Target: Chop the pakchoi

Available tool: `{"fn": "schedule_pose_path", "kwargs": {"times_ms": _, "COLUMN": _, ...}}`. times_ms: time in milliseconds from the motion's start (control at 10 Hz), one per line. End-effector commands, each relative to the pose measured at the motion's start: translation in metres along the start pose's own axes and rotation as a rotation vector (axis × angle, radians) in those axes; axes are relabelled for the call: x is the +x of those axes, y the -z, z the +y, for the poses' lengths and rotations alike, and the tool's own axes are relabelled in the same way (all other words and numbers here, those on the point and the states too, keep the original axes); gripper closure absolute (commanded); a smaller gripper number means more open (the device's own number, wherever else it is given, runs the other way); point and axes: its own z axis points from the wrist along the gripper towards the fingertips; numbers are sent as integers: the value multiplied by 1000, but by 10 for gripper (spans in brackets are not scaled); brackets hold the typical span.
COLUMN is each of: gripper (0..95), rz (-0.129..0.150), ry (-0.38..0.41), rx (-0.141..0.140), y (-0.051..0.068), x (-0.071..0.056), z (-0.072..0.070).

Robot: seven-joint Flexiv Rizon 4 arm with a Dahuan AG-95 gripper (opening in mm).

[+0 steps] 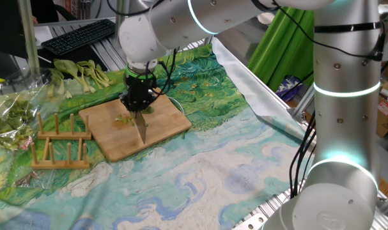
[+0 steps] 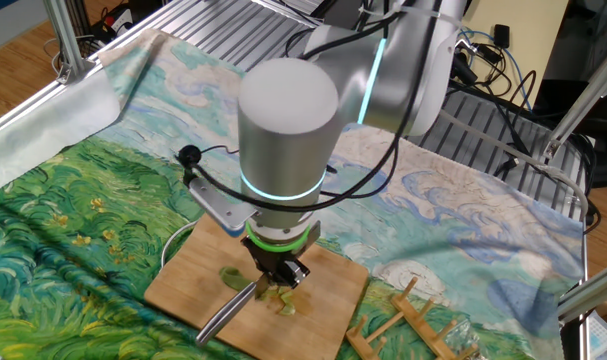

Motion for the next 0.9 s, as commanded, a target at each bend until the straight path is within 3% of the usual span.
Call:
{"fn": "schedule_pose_path", "kwargs": {"times_ms": 100, "gripper": 950, "rz": 13, "ry": -3, "rx": 5, "y": -9, "x": 3, "z": 1}}
{"fn": "schedule_pose_path", "kwargs": {"times_ms": 300, "gripper": 950, "rz": 25, "ry": -6, "rx": 10, "y": -7, "x": 6, "z": 1}}
{"fn": "schedule_pose_path", "kwargs": {"times_ms": 600, "gripper": 950, "rz": 54, "ry": -1, "rx": 10, "y": 7, "x": 7, "z": -2}}
{"fn": "schedule_pose_path", "kwargs": {"times_ms": 900, "gripper": 950, "rz": 48, "ry": -3, "rx": 15, "y": 13, "x": 10, "z": -3}}
